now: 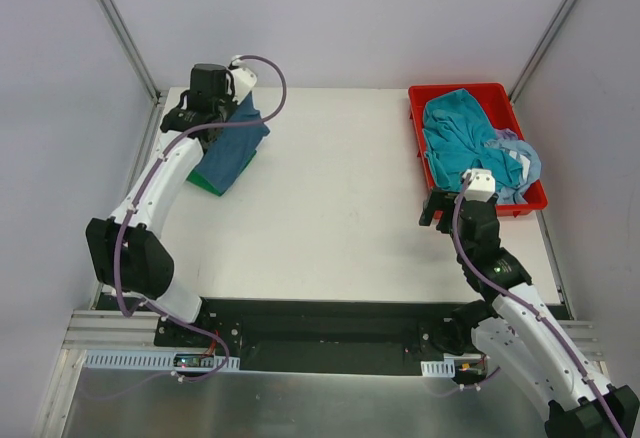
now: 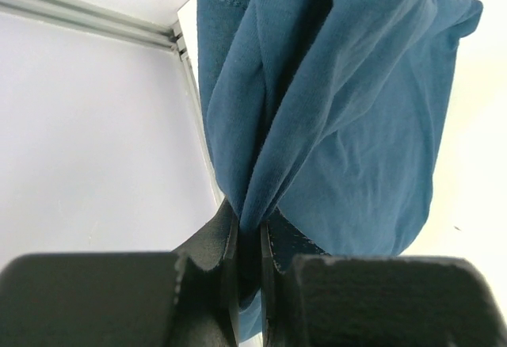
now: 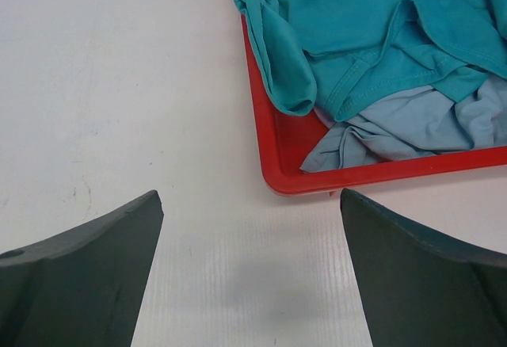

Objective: Fold and stack the t-shirts
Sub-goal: Put the neatly folded tshirt into the corner of the board with the left arm

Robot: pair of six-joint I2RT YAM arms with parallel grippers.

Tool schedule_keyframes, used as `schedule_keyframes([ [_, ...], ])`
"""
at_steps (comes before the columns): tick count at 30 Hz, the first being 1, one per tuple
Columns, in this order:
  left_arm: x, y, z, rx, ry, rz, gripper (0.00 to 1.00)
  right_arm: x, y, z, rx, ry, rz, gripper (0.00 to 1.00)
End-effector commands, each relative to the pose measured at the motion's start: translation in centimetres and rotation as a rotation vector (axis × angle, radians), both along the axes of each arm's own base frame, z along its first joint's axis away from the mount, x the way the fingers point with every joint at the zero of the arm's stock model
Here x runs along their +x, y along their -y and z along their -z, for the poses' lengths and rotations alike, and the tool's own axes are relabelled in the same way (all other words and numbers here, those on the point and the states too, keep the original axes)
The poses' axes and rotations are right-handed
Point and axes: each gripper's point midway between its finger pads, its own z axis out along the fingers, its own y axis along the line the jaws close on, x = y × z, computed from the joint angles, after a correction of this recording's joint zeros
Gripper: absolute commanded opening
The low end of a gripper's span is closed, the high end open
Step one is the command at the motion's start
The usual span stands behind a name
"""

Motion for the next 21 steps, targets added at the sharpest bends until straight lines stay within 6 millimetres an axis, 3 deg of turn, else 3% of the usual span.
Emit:
schedule_keyframes([
  [1, 1.3, -2.2, -1.8, 0.025, 0.052, -0.064, 0.00, 0.3, 0.6, -0.5, 0.011, 0.027, 0.038, 0.96],
  [9, 3.6, -3.1, 2.4, 0.001, -0.038, -0.078, 0.00, 0.4, 0.5, -0.1, 0.003, 0.005, 0.041, 0.96],
  [15, 6.0, -5.7, 4.5, 0.046, -0.078, -0.141, 0.00, 0.5, 0.8, 0.2, -0.011, -0.003, 0.057, 0.96],
  [21, 8.0, -7.3, 8.5, 0.044, -0.145, -0.192, 0.00, 0.8, 0.9, 0.5, -0.026, -0.022, 0.064, 0.96],
])
